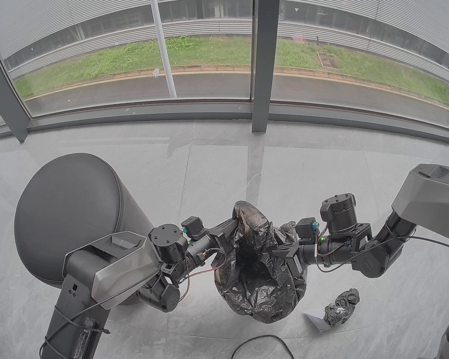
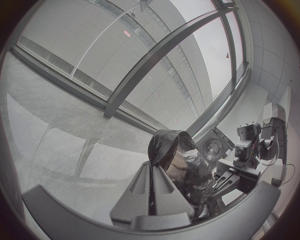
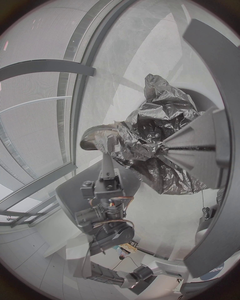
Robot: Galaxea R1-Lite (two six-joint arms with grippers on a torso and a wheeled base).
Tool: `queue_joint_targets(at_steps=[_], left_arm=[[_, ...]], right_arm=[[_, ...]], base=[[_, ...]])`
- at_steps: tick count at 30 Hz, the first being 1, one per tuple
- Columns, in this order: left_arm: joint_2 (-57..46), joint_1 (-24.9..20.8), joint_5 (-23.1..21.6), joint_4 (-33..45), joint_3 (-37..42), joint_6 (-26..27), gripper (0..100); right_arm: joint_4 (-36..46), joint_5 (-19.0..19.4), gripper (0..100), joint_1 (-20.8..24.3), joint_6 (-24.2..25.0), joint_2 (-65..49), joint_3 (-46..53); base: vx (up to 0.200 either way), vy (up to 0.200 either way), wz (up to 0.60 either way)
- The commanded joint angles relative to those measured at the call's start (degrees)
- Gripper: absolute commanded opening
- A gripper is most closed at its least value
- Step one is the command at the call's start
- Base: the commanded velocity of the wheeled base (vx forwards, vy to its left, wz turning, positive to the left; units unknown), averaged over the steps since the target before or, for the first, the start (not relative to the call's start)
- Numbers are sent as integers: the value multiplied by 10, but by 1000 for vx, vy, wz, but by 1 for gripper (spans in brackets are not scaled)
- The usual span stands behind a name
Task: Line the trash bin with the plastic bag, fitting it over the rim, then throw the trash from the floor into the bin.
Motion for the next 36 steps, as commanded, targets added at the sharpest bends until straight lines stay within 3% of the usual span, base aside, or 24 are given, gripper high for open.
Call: queue_joint_targets(at_steps=[1,10,16,25,33,36], left_arm=[[9,2,-1,-1,0,0,0],[3,2,-6,-1,5,0,0],[4,-2,-15,2,3,0,0],[9,1,-25,-1,10,0,0],[-44,21,-55,-2,70,4,0],[-65,25,-62,-2,106,6,0]], right_arm=[[7,5,0,-1,6,-50,10],[7,11,0,-43,52,-83,52],[6,14,0,-82,56,-70,50],[-2,26,0,-84,52,-38,45],[0,31,0,-74,55,-15,46],[2,53,0,-51,56,-7,49]], base=[[0,0,0],[0,0,0],[0,0,0],[0,0,0],[0,0,0],[0,0,0]])
